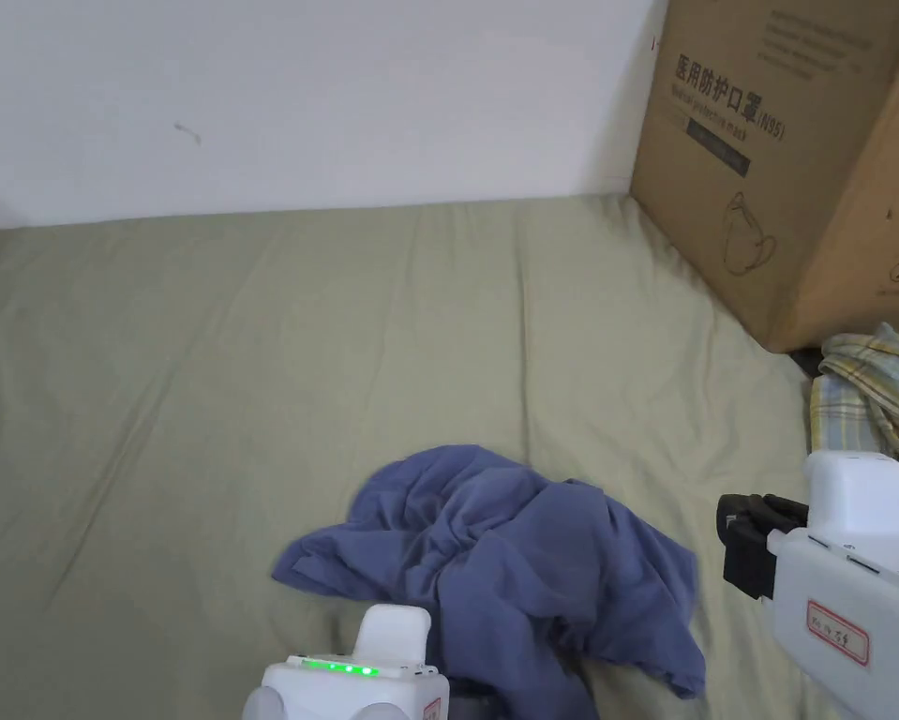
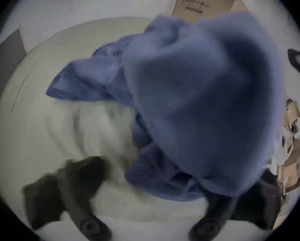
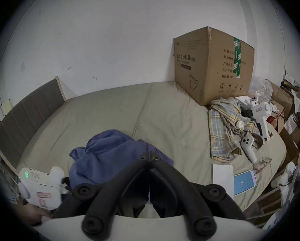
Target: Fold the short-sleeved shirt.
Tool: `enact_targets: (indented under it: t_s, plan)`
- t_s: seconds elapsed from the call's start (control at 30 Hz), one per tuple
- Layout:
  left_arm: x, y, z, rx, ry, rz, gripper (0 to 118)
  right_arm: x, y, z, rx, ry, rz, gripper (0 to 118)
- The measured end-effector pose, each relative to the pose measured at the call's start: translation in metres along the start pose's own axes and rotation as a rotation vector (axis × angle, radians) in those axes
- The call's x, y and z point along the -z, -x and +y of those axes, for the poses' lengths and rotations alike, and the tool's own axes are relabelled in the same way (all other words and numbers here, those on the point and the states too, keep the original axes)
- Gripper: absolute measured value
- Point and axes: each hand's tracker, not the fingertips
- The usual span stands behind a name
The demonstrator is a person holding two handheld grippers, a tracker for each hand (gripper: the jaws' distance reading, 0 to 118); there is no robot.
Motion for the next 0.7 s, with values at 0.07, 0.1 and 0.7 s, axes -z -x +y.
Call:
enact_targets:
  t_s: [0.07, 0.1, 0.7]
  plan:
    - [-0.021, 0.005, 0.001, -0.032, -0.081, -0.074, 5, 0.009, -0.006, -0.004, 0.002, 0.01, 0.007, 0]
    - [-0.026, 0.009, -0.001, -0.062, -0.077, -0.102, 5, 0.015, -0.007, -0.005, -0.005, 0.02, 0.011, 0]
    - [-0.088, 0.082, 0.0, -0.063, -0.174, 0.072, 5, 0.182, -0.027, -0.029, -0.1, 0.565, -0.006, 65]
